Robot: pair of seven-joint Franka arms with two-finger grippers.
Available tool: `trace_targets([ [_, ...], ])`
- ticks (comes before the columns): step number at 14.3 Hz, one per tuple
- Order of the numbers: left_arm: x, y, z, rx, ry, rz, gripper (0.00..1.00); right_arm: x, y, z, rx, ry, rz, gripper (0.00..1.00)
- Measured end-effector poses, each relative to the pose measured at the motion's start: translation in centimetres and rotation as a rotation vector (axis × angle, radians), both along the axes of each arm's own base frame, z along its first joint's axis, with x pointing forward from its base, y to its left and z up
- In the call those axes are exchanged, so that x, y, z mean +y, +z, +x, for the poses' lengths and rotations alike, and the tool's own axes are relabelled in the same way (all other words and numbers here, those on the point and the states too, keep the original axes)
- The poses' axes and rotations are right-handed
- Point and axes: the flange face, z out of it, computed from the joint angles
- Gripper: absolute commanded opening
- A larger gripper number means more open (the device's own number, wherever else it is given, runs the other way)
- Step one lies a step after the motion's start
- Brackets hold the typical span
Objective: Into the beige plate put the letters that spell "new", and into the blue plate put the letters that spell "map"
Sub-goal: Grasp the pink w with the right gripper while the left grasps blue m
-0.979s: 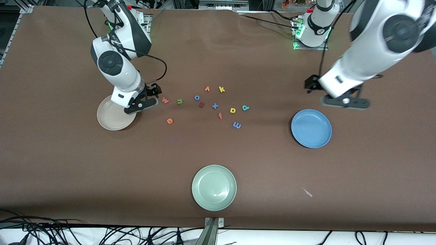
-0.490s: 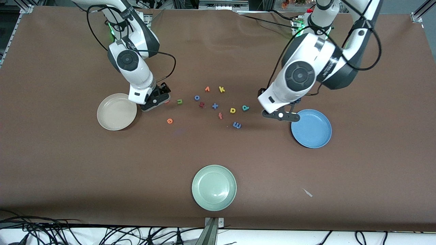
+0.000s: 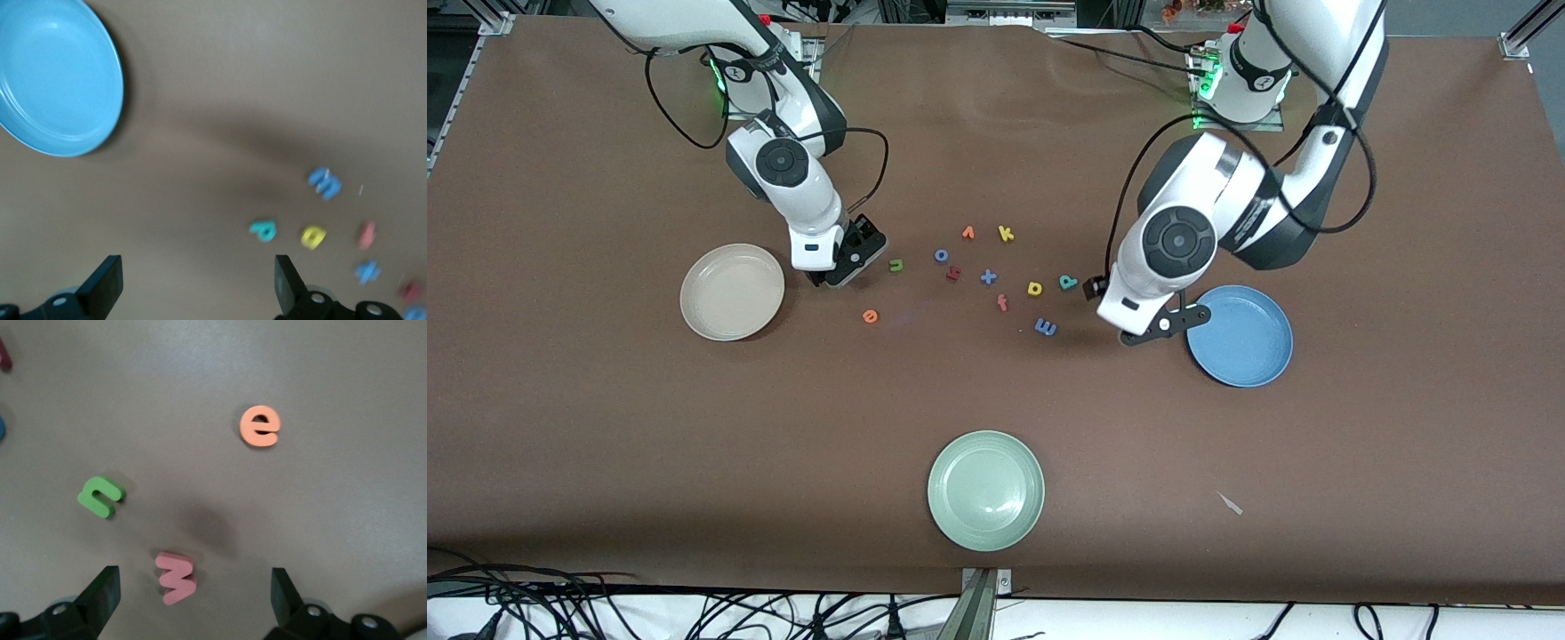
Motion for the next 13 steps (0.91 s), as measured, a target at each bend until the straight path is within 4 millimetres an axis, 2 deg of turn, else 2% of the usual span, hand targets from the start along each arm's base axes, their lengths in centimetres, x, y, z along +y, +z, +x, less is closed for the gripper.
trace_targets([
  [3, -1.3, -4.2, 1.0, -0.04, 0.177, 0.006, 1.0, -0.2, -1.0, -1.5, -0.001, 0.04, 0.0, 1.0],
  [5, -3.3, -6.6, 0.3, -0.045, 0.262, 0.019, 1.0, -0.4, -1.3, -1.9, 0.006, 0.069, -0.005, 0.99],
  [7, -5.9, -8.4, -0.8, -0.062, 0.34, 0.025, 1.0, -0.7, -1.5, -1.9, 0.01, 0.096, -0.009, 0.93],
  [9, -7.5, -9.9, -1.3, -0.082, 0.406, 0.016, 1.0, -0.8, -1.6, -2.0, 0.013, 0.11, -0.012, 0.87],
  [13, -8.2, -12.9, -1.0, -0.107, 0.465, -0.012, 1.0, -0.8, -1.9, -2.2, 0.02, 0.123, -0.012, 0.77],
])
